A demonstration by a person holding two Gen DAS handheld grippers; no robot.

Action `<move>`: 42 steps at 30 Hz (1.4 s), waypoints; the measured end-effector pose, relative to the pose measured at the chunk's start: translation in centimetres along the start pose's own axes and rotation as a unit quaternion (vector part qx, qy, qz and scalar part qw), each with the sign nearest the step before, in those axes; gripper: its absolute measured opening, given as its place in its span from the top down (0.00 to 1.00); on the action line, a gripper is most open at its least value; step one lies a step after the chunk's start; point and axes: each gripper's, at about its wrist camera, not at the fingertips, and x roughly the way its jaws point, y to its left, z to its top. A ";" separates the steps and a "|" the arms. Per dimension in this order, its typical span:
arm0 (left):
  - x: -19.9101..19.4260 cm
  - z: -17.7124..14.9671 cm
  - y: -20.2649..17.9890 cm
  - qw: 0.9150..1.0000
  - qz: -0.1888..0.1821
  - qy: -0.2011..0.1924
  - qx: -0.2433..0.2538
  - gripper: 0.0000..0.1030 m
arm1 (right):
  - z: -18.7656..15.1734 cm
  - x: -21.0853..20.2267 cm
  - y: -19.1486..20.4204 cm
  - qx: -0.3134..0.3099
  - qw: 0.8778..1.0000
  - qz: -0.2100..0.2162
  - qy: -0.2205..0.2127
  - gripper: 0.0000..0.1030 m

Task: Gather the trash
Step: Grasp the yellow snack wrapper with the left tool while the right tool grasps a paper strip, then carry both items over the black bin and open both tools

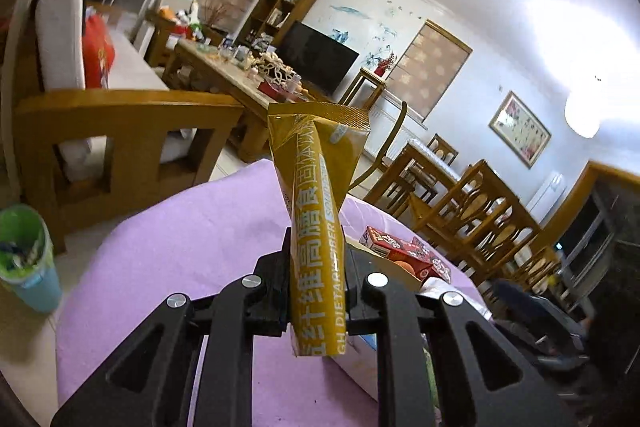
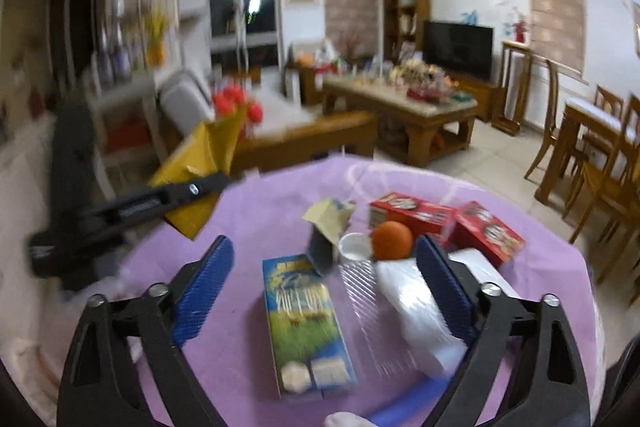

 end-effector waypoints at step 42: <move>2.3 -10.5 -20.8 0.957 -0.205 0.117 0.171 0.82 | -17.9 -26.6 -20.9 0.316 0.927 -0.076 -0.186 0.96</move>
